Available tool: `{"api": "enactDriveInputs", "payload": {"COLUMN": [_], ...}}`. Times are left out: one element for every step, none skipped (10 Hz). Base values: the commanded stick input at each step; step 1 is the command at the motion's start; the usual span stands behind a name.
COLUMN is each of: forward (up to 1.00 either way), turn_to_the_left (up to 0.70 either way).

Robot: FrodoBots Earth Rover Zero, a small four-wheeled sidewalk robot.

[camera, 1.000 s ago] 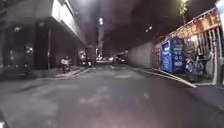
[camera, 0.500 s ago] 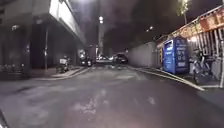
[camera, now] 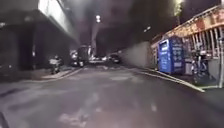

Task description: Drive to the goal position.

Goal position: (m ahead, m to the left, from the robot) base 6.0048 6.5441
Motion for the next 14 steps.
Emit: {"api": "enactDriveInputs", "payload": {"forward": [0.45,0.45,0.45,0.45,0.45,0.45,0.45,0.45,0.45,0.45,0.45,0.45,0.45,0.45], "turn_to_the_left": [0.00,0.00,0.00,0.00,0.00,0.00,0.00,0.00,0.00,0.00,0.00,0.00,0.00,0.00]}}
